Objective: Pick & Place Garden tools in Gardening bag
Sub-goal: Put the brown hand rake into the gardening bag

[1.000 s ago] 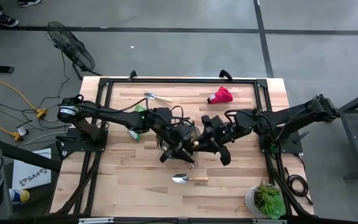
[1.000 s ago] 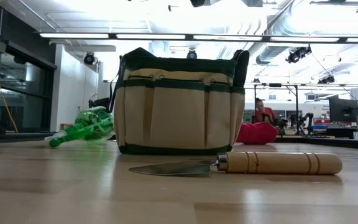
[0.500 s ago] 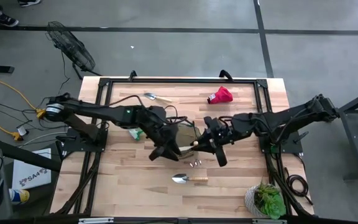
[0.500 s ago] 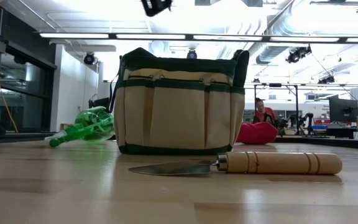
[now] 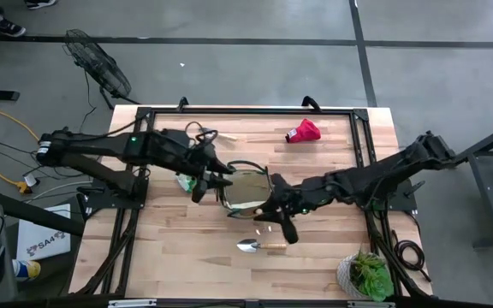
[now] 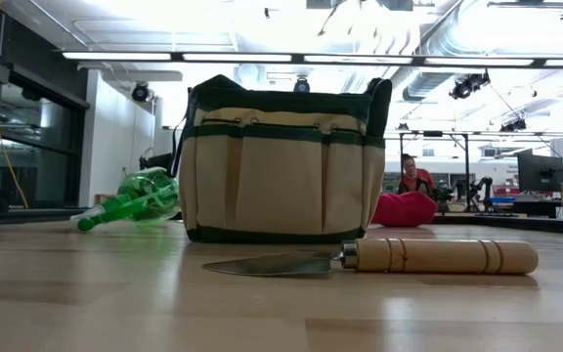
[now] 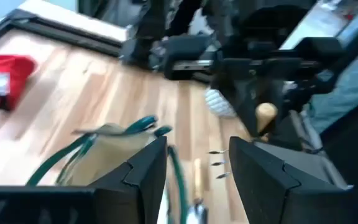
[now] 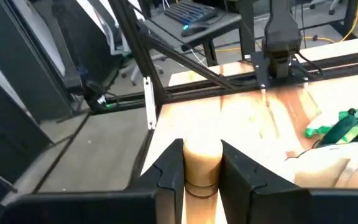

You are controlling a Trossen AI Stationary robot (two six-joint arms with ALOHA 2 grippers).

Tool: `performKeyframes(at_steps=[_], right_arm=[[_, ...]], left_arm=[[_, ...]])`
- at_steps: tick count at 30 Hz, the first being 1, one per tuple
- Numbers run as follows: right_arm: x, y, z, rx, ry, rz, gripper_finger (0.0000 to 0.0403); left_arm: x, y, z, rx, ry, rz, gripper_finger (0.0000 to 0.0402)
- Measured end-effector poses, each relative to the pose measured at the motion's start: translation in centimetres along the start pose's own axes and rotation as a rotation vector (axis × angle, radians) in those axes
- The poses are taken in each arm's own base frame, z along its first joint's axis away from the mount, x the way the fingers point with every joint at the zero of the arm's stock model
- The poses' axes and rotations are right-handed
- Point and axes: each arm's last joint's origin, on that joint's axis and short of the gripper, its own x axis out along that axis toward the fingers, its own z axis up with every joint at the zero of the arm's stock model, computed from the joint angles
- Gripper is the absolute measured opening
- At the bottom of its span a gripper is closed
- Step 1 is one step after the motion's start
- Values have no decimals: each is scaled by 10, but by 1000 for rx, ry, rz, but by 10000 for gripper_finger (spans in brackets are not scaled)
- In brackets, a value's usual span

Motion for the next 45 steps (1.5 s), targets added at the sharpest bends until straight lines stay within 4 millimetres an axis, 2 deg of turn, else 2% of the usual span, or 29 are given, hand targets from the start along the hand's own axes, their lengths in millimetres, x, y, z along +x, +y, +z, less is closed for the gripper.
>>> performKeyframes(at_steps=[5,11,21,26,34,45], right_arm=[[18,-8,-4,-27,-39,-5,58],[28,-25,-5,-25,-40,-52,58],[29,-46,0,-25,-44,-90,58],[34,-53,-5,-21,-14,-91,58],[48,-59,-18,-16,22,-108,58],[48,-69,-15,-16,11,-159,58]], left_arm=[[-12,0,-1,-20,6,29,170],[-12,-2,-5,-21,26,49,170],[-13,-21,-13,-3,15,102,171],[-13,-27,-16,-17,18,107,170],[-13,-27,-17,-35,11,117,170],[-13,-27,-17,-38,10,118,170]])
